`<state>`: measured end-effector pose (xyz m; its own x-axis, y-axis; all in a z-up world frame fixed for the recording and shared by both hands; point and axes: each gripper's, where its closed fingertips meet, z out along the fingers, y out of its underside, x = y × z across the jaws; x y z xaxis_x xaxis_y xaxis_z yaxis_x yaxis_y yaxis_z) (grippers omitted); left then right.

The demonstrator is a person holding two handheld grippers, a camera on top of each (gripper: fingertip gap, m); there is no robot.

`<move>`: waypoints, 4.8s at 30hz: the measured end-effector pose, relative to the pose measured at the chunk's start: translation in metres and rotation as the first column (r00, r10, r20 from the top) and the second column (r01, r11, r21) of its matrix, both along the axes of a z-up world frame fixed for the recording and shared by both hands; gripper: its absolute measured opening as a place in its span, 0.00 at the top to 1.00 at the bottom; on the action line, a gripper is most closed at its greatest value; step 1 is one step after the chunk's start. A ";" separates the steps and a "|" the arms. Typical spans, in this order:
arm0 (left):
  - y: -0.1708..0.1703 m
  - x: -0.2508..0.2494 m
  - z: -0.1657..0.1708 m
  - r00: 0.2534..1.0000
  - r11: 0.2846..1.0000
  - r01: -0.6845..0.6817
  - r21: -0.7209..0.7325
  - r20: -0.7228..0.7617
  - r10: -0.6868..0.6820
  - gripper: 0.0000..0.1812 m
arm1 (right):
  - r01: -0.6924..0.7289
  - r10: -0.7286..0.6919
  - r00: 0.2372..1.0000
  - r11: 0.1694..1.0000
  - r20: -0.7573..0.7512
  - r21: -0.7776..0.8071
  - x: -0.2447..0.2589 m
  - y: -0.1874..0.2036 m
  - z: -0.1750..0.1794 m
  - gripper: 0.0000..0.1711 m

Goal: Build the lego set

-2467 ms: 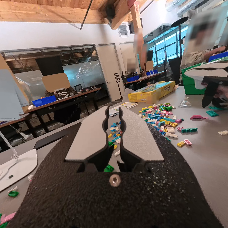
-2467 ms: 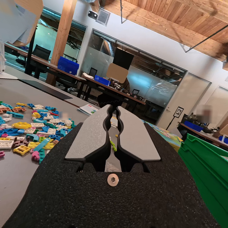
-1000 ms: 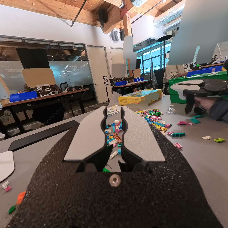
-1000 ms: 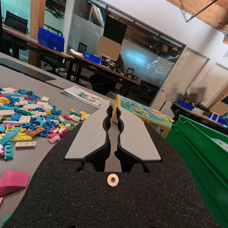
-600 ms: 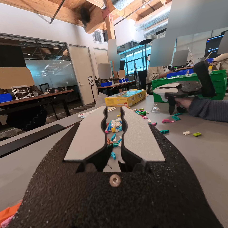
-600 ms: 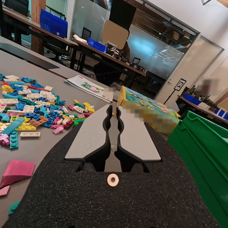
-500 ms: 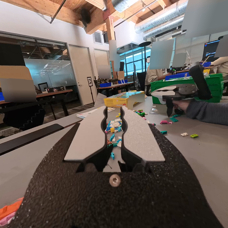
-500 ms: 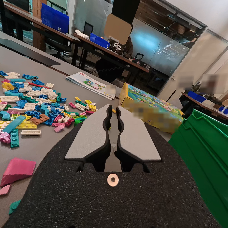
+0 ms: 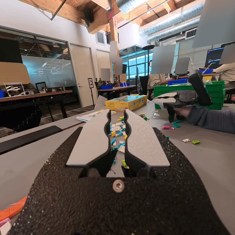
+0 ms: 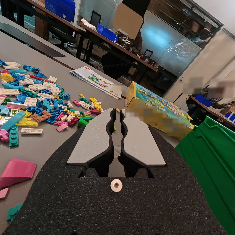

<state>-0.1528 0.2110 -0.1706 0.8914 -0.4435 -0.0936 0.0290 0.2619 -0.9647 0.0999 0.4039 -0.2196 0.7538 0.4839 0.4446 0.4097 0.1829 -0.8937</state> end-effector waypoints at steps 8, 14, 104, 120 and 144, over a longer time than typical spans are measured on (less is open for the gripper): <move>0.000 0.000 0.000 1.000 1.000 0.004 -0.003 0.002 -0.004 0.91 | -0.002 0.002 1.000 1.000 0.025 0.010 -0.002 -0.001 -0.001 0.97; 0.000 0.000 -0.002 1.000 1.000 0.018 -0.017 0.019 -0.018 0.93 | -0.008 0.008 1.000 1.000 0.024 0.011 -0.003 -0.002 -0.001 0.97; 0.003 0.003 -0.007 0.998 0.997 0.058 -0.055 0.026 -0.057 0.94 | -0.260 0.554 0.814 0.617 0.175 -0.743 -0.107 -0.012 -0.074 0.97; 0.003 0.002 -0.007 0.998 0.996 0.062 -0.060 0.031 -0.060 0.94 | -0.263 0.598 0.780 0.579 0.183 -0.772 -0.108 -0.021 -0.084 0.97; 0.000 -0.035 0.011 0.990 0.991 -0.127 0.043 0.073 0.123 0.93 | -0.399 0.800 0.550 0.504 0.240 -0.766 -0.139 -0.086 -0.056 0.93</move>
<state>-0.1873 0.2109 -0.1593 0.9446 -0.3247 -0.0477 0.0598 0.3132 -0.9478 -0.0394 0.3175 -0.2754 -0.1049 0.9916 0.0751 0.8081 0.1290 -0.5747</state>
